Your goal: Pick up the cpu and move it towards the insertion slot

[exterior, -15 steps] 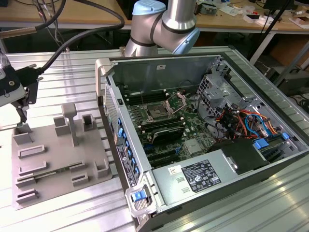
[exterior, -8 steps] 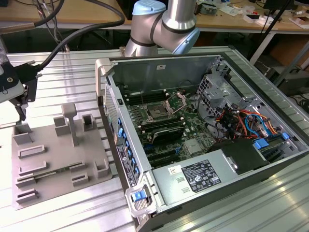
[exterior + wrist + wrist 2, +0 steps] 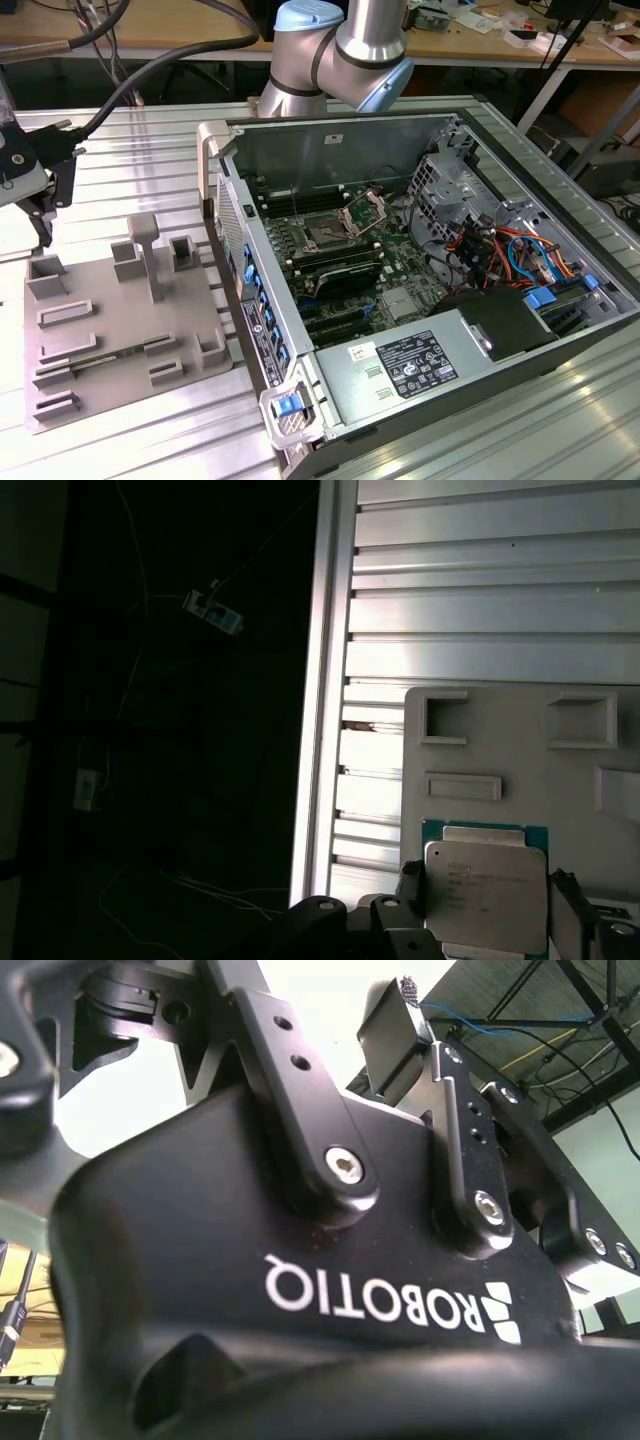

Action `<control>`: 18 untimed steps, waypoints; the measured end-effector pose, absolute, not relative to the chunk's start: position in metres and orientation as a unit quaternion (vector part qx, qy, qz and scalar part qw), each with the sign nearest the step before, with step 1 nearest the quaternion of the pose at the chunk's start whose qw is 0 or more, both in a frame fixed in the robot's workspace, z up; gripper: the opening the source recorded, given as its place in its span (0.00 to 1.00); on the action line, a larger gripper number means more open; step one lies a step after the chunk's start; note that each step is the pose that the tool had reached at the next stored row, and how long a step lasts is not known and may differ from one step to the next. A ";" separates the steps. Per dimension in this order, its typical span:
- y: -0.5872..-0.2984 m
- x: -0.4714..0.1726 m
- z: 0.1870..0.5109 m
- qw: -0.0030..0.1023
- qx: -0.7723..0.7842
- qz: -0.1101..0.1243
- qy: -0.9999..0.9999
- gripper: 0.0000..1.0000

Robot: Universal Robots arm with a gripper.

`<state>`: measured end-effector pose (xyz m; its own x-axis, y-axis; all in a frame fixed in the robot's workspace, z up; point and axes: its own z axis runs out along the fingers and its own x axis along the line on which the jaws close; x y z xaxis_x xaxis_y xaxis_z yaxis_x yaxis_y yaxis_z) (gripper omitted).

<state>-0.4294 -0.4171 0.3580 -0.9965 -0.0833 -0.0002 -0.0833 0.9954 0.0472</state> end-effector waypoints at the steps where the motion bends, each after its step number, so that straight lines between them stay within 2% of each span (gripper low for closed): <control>1: -0.417 -0.429 0.359 0.001 0.042 -0.024 -0.999 0.55; 18: -0.417 -0.429 0.376 0.001 0.042 -0.024 -0.999 0.55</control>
